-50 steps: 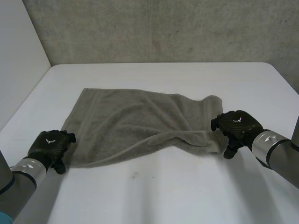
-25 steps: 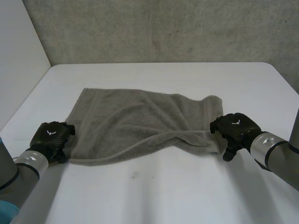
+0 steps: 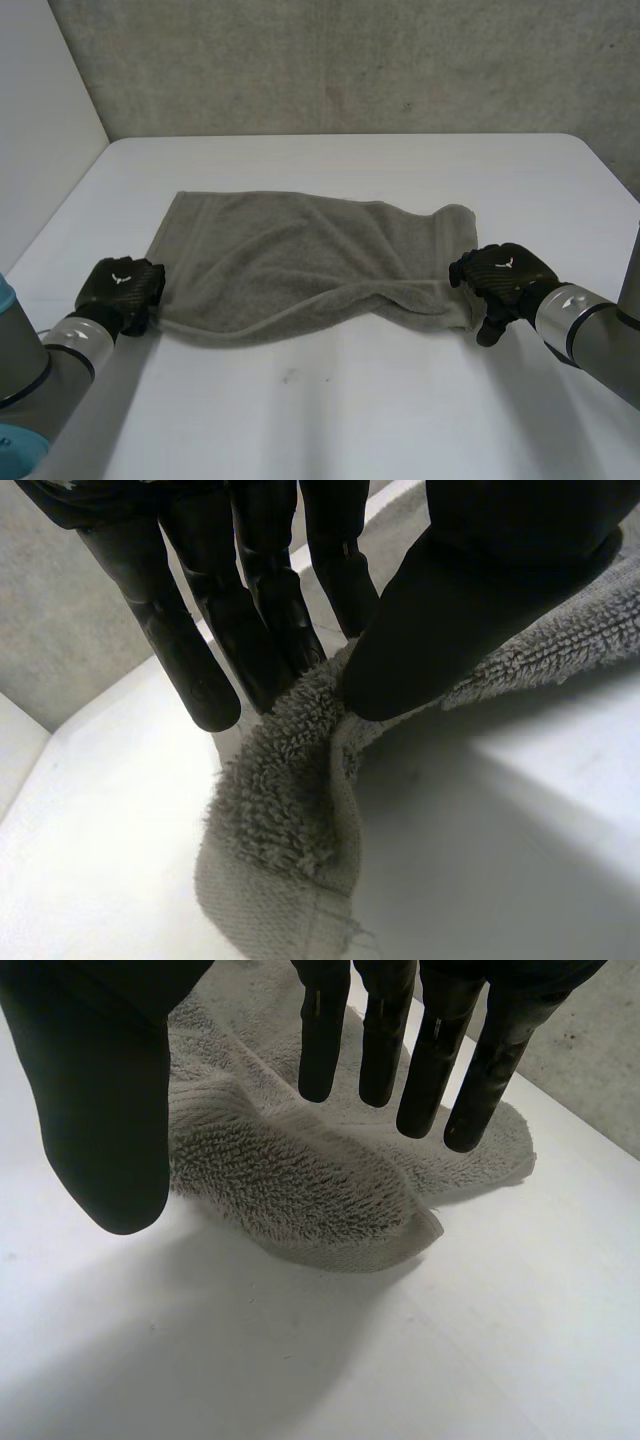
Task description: Fold the towel.
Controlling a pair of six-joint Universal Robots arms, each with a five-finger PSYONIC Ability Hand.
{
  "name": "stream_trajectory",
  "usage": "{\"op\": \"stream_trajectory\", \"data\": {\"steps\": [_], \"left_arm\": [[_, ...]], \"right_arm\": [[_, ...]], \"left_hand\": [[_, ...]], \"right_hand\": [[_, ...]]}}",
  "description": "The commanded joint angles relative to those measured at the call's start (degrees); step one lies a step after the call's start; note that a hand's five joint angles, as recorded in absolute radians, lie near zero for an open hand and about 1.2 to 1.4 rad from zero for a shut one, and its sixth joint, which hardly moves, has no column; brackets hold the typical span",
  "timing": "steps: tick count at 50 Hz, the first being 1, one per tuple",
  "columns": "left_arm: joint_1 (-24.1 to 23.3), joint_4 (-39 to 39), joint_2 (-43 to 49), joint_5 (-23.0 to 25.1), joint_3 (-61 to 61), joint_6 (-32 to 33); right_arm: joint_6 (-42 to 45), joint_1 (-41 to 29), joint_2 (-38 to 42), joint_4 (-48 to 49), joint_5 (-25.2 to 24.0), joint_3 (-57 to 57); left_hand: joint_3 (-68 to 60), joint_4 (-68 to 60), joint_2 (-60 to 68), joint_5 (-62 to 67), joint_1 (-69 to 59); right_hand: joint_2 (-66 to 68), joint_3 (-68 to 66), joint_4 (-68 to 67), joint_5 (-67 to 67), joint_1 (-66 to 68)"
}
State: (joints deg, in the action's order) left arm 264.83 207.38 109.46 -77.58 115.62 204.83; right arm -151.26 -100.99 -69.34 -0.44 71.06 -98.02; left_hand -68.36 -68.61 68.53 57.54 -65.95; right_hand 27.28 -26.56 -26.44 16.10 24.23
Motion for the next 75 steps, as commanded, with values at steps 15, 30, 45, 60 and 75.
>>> {"op": "stream_trajectory", "data": {"steps": [15, 30, 45, 60, 75], "left_arm": [[0.1, -0.5, -7.6, -0.2, 2.1, 0.0], [0.0, -0.6, -10.1, -0.3, 2.2, 0.0], [0.0, -0.6, -10.5, -0.3, 1.8, -2.1], [0.1, -0.9, -12.2, -0.5, 0.6, -2.2], [-1.9, -17.9, -23.5, -1.5, -12.3, -13.3]], "right_arm": [[-6.0, 3.9, -0.6, -11.0, 0.0, 15.1], [-7.4, 0.8, 16.6, -21.3, -4.1, 33.7], [-9.0, -1.4, 28.2, -25.0, -3.4, 43.5], [-9.1, -2.2, 20.6, -25.3, -4.0, 42.6], [-7.1, 2.3, -8.6, -25.3, -7.2, 33.3]], "left_hand": [[-11.6, -11.4, 11.5, 12.5, -14.1], [-11.6, -11.4, 11.5, 12.5, -14.1], [-11.6, -11.4, 11.5, 12.5, -14.1], [-11.6, -11.4, 11.5, 12.5, -14.1], [-11.6, -11.4, 11.5, 12.5, -14.1]], "right_hand": [[-0.5, -0.2, -0.3, 0.6, 2.5], [4.3, -5.0, -5.2, 5.5, 7.4], [19.4, -20.1, -20.3, 20.6, 22.5], [52.7, -53.4, -53.6, 53.9, 55.8], [52.7, -53.4, -53.6, 53.9, 55.8]]}}
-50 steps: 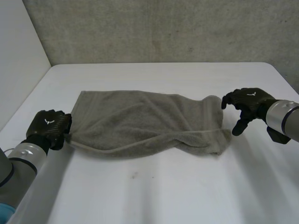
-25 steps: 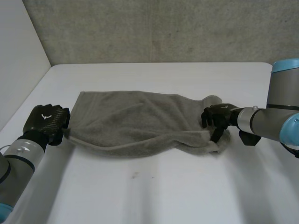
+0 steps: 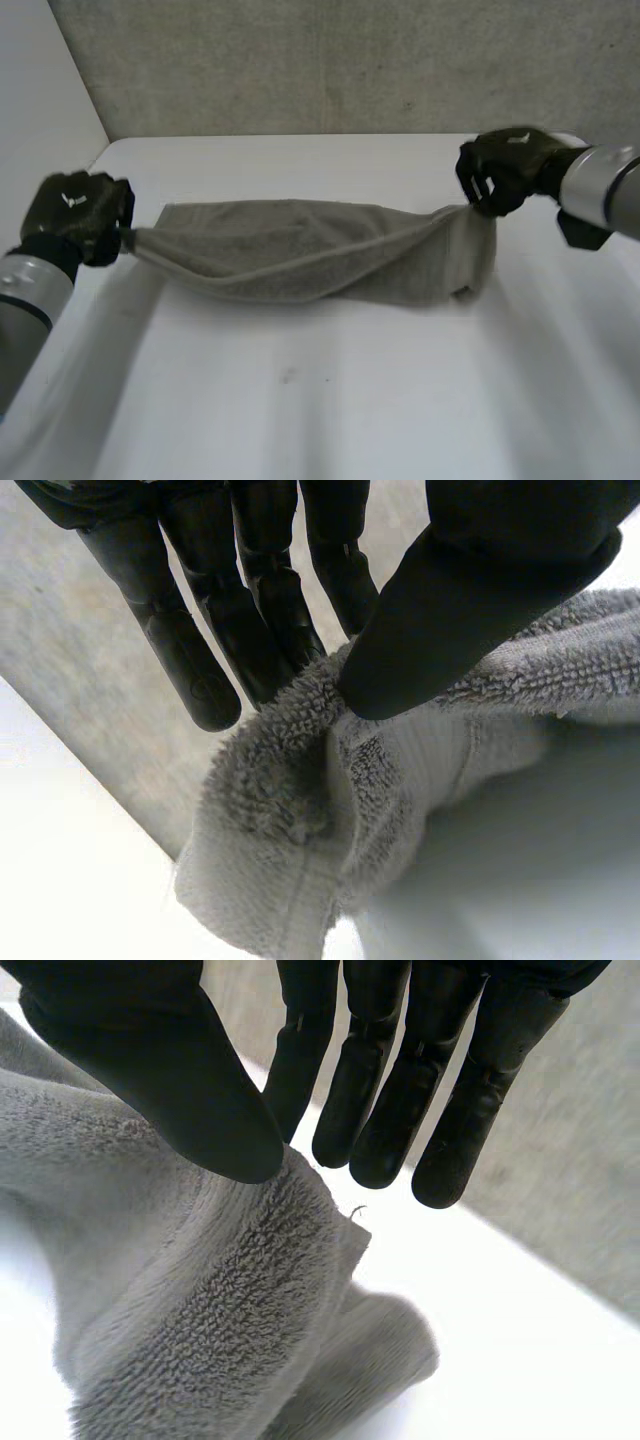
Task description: Fold the towel.
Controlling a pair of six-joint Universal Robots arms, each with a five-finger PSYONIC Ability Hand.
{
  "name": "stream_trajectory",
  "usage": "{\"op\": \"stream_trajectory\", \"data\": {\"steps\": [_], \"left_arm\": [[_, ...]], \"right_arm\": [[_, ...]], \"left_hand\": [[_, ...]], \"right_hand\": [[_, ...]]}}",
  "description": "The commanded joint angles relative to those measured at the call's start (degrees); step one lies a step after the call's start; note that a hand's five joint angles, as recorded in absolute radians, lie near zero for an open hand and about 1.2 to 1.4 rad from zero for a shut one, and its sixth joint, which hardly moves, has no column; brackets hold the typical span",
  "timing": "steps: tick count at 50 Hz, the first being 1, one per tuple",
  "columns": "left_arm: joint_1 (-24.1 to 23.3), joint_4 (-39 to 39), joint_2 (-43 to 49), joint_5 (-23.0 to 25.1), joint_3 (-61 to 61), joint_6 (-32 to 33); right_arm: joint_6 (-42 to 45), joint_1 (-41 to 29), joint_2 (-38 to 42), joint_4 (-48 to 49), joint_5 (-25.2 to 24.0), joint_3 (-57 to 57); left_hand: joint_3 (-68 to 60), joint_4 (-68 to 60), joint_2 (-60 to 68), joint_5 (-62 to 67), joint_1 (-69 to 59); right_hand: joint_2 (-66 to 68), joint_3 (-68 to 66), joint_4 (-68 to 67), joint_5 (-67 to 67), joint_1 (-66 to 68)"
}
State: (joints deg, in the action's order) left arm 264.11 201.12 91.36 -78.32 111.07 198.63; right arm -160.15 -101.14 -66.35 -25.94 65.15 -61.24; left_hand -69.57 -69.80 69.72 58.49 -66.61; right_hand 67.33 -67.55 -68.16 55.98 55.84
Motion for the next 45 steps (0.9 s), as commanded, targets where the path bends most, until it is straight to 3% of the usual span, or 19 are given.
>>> {"op": "stream_trajectory", "data": {"steps": [1, 6, 15, 17, 20, 24, 31, 36, 45], "left_arm": [[-1.2, -11.7, -5.4, -0.8, -7.8, -7.1], [-1.8, -26.5, -7.9, -2.0, -15.8, -11.4], [-2.2, -39.8, -7.3, -2.0, -17.8, -11.3], [-2.6, -42.8, -6.1, -2.2, -17.0, -11.3], [-2.7, -43.4, -4.5, -2.2, -16.8, -11.2], [-2.7, -43.6, 2.2, -2.3, -16.8, -11.2], [-3.2, -43.4, 11.7, -3.2, -18.0, -11.1], [-4.0, -42.7, 17.4, -5.0, -20.4, -11.1], [-4.3, -40.2, 17.1, -5.2, -19.5, -11.1]], "right_arm": [[2.9, 3.9, -15.0, 0.1, -1.4, -4.6], [6.5, 5.3, -22.5, -0.7, -1.7, -8.1], [15.1, 5.4, -30.2, -5.3, -1.8, -17.3], [21.6, 5.5, -29.6, -6.9, -1.0, -21.9], [27.8, 5.3, -27.0, -7.5, 0.1, -24.8], [29.6, 5.3, -21.5, -7.2, 1.0, -25.6], [28.2, 3.5, -8.3, -1.8, 3.0, -24.8], [23.2, 2.4, -4.6, 4.0, 3.2, -25.3], [19.0, 2.5, -2.7, 5.5, 2.8, -25.9]], "left_hand": [[-10.4, -10.2, 10.3, 11.5, -13.4], [-10.4, -10.2, 10.3, 11.5, -13.4], [-10.4, -10.2, 10.3, 11.5, -13.4], [-10.4, -10.2, 10.3, 11.5, -13.4], [-10.4, -10.2, 10.3, 11.5, -13.4], [-10.4, -10.2, 10.3, 11.5, -13.4], [-10.4, -10.2, 10.3, 11.5, -13.4], [-10.4, -10.2, 10.3, 11.5, -13.4], [-10.4, -10.2, 10.3, 11.5, -13.4]], "right_hand": [[12.7, -12.5, -11.8, 14.0, 24.2], [12.7, -12.5, -11.8, 14.0, 24.2], [12.7, -12.5, -11.8, 14.0, 24.2], [12.7, -12.5, -11.8, 14.0, 24.2], [12.7, -12.5, -11.8, 14.0, 24.2], [12.7, -12.5, -11.8, 14.0, 24.2], [12.7, -12.5, -11.8, 14.0, 24.2], [12.7, -12.5, -11.8, 14.0, 24.2], [9.9, -9.7, -9.0, 11.2, 21.4]]}}
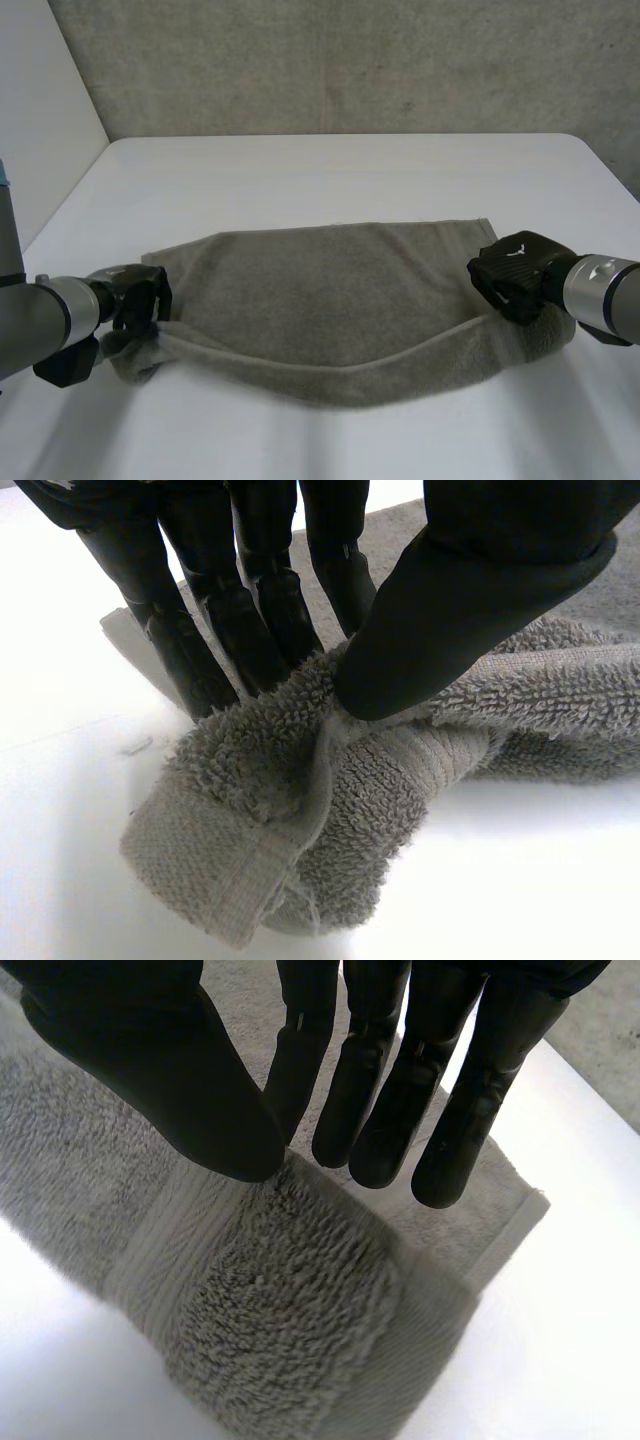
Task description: Fold the towel.
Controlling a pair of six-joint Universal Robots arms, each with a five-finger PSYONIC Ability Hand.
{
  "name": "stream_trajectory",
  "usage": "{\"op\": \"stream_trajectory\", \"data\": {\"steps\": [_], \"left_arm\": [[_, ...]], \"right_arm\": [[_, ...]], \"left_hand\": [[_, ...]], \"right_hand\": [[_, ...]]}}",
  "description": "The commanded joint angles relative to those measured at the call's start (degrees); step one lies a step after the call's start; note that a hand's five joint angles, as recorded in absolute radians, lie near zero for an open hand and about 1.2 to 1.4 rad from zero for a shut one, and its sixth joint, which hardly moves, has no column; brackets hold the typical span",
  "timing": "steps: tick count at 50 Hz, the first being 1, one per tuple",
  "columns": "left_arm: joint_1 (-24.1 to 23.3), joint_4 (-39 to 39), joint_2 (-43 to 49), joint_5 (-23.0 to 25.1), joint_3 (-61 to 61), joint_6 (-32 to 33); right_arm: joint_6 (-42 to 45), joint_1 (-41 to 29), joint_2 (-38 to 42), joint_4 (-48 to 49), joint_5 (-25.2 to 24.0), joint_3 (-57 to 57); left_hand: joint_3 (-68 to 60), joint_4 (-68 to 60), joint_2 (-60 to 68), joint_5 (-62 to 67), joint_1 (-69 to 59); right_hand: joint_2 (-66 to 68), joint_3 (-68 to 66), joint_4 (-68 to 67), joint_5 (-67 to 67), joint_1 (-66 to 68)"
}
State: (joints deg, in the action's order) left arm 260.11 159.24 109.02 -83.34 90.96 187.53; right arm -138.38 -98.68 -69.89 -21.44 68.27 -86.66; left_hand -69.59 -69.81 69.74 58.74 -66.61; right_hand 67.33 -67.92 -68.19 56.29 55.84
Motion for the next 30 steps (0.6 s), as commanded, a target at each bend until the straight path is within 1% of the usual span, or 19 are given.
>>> {"op": "stream_trajectory", "data": {"steps": [1, 2, 3, 4, 5, 8, 14, 19, 24, 30], "left_arm": [[-0.3, 1.7, -0.7, -0.2, 0.8, 0.0], [-0.4, 1.7, -1.1, -0.2, 1.0, 0.0], [-0.4, 1.7, -1.1, -0.2, 1.0, 0.0], [-0.7, 1.8, -1.4, -0.2, 1.2, 0.0], [-0.7, 1.8, -1.4, -0.2, 1.2, 0.0], [-1.0, 2.0, -1.8, -0.2, 1.6, 0.0], [-0.9, 2.3, -2.0, -0.1, 2.6, 0.0], [-0.9, 3.0, -2.0, -0.1, 3.5, 0.0], [-0.7, 3.4, -2.1, -0.1, 4.3, 0.0], [-0.7, 3.4, -2.4, -0.1, 5.2, 0.0]], "right_arm": [[-2.8, 0.1, 0.8, 1.0, -0.3, -0.5], [-2.7, 0.1, 0.8, 1.0, -0.2, -0.7], [-2.7, 0.1, 0.8, 1.0, -0.2, -0.7], [-2.6, 0.2, 0.8, 0.9, -0.2, -0.8], [-2.5, 0.2, 1.0, 0.9, -0.2, -0.9], [-2.2, 0.2, 1.8, 0.8, 0.1, -1.1], [-1.7, 0.2, 4.0, 0.7, 0.1, -0.8], [0.7, 0.2, 5.7, 0.8, 0.6, -0.8], [1.8, 2.1, 5.7, 1.3, 2.4, -0.1], [1.7, 2.5, 5.5, 1.5, 4.2, -0.2]], "left_hand": [[-10.4, -10.2, 10.3, 11.3, -13.4], [-10.4, -10.2, 10.3, 11.3, -13.4], [-10.4, -10.2, 10.3, 11.3, -13.4], [-10.4, -10.2, 10.3, 11.3, -13.4], [-10.4, -10.2, 10.3, 11.3, -13.4], [-10.4, -10.2, 10.3, 11.3, -13.4], [-10.4, -10.2, 10.3, 11.3, -13.4], [-10.4, -10.2, 10.3, 11.3, -13.4], [-10.4, -10.2, 10.3, 11.3, -13.4], [-10.4, -10.2, 10.3, 11.3, -13.4]], "right_hand": [[1.7, -1.1, -0.9, 2.8, 13.2], [-6.7, 7.3, 7.6, -5.7, 4.8], [-6.8, 7.4, 7.6, -5.7, 4.7], [-14.6, 15.2, 15.5, -13.6, -3.1], [-18.8, 19.4, 19.7, -17.8, -7.4], [-21.4, 22.0, 22.3, -20.4, -9.9], [-21.9, 22.5, 22.8, -20.9, -10.4], [-27.3, 27.9, 28.2, -26.3, -15.8], [-28.3, 28.9, 29.2, -27.3, -16.8], [-28.0, 28.6, 28.8, -26.9, -16.5]]}}
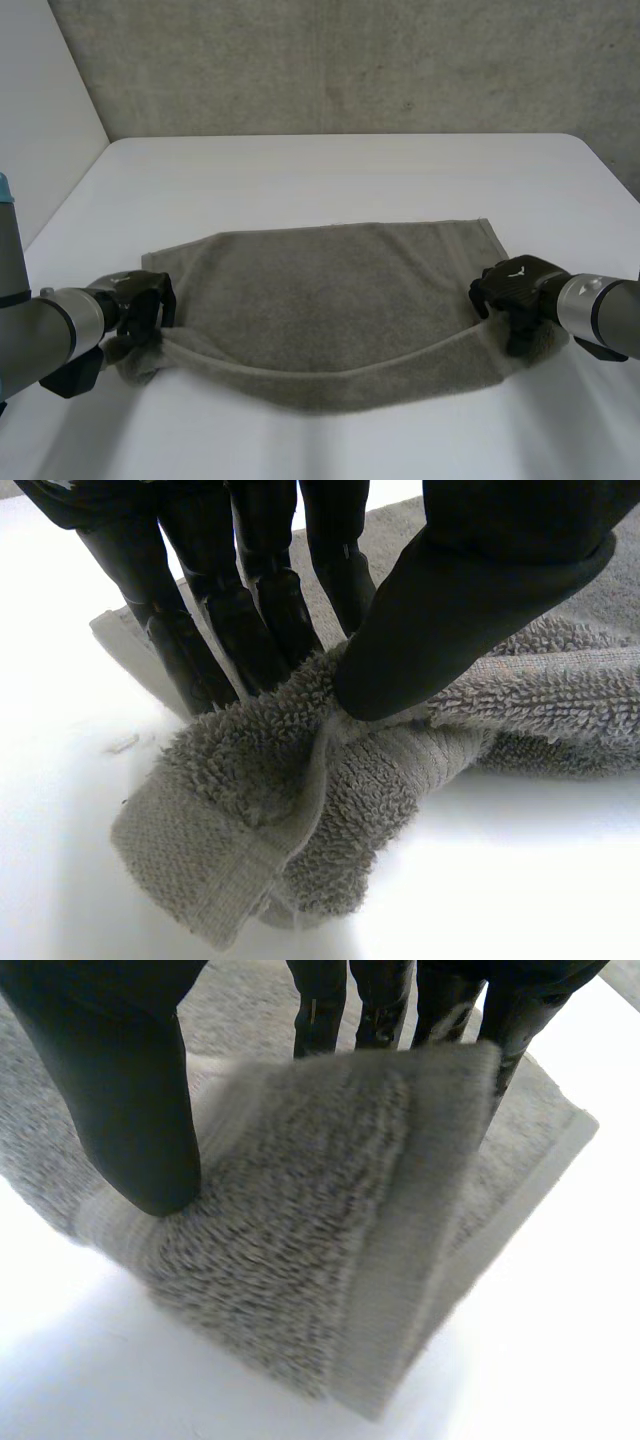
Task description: Fold the towel.
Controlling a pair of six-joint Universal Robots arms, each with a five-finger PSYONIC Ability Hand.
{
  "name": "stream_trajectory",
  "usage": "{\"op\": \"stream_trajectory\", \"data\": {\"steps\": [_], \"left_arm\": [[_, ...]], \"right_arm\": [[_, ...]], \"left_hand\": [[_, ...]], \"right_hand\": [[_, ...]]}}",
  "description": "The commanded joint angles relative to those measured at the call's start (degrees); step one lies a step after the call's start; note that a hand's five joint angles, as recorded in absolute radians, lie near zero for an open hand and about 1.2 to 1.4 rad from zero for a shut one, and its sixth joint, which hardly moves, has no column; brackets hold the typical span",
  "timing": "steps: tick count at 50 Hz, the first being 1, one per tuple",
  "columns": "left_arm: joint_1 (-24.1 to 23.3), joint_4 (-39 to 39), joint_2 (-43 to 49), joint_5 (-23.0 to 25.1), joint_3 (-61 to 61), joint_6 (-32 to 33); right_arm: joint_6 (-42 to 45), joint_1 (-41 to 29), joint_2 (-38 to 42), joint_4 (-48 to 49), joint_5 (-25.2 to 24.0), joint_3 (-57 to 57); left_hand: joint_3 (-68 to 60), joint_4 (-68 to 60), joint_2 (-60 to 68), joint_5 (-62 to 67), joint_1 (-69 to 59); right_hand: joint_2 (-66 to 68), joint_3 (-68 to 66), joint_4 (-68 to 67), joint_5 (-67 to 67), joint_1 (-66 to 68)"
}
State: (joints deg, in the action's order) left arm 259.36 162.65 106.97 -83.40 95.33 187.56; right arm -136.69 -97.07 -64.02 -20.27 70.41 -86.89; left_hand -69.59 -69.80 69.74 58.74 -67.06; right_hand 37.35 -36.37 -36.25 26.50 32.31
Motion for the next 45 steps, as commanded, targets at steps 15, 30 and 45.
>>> {"op": "stream_trajectory", "data": {"steps": [15, 30, 45], "left_arm": [[-0.2, 0.7, 0.2, -0.4, -0.6, 1.0], [-2.4, 5.9, 12.0, -7.7, -38.6, 4.8], [-2.9, 28.8, 7.1, -8.1, -44.1, -11.3]], "right_arm": [[3.5, 0.3, -1.2, -0.3, 3.8, 3.7], [-1.8, -8.7, 3.2, 27.7, 13.4, 31.5], [-13.3, -9.2, -3.2, 53.3, 13.6, 24.7]], "left_hand": [[-10.4, -10.2, 10.3, 11.3, -12.9], [-10.4, -10.2, 10.3, 11.3, -12.9], [-10.4, -10.2, 10.3, 11.3, -12.9]], "right_hand": [[42.6, -43.6, -43.7, 43.5, 47.7], [42.6, -43.6, -43.7, 43.5, 47.7], [42.6, -43.6, -43.7, 43.5, 47.7]]}}
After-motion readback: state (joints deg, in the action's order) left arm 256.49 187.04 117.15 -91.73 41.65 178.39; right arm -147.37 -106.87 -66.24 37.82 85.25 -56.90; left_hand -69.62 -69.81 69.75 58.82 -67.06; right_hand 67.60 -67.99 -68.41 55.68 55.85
